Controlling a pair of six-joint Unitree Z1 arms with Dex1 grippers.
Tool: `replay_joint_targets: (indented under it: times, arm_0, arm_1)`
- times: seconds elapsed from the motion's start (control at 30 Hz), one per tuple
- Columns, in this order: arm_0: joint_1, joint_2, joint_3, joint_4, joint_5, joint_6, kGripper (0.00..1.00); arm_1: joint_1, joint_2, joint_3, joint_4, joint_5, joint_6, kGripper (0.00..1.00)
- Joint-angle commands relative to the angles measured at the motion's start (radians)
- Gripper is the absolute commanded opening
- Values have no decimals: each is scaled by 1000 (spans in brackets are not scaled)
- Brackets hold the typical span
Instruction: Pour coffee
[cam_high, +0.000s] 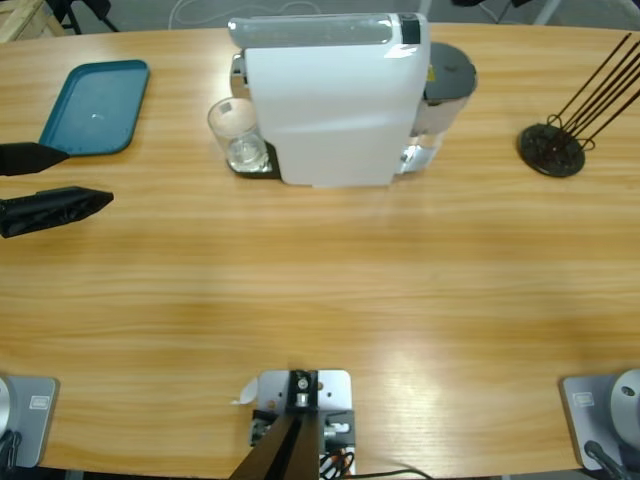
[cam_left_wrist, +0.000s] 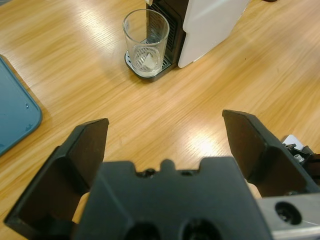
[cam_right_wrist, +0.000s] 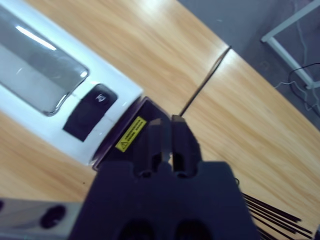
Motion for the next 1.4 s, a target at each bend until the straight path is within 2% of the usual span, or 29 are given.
replay_joint_targets:
  times: [0.03, 0.4, 1.4]
  arm_0:
    - [-7, 29, 31, -9, 12, 1, 987]
    - [-7, 31, 30, -9, 12, 1, 987]
    - [-7, 37, 29, -9, 12, 1, 987]
  arm_1:
    - [2, 51, -55, 17, -20, -16, 0]
    - [23, 92, -93, 79, 166, 6, 0]
    - [23, 144, -131, 104, 193, 3, 0]
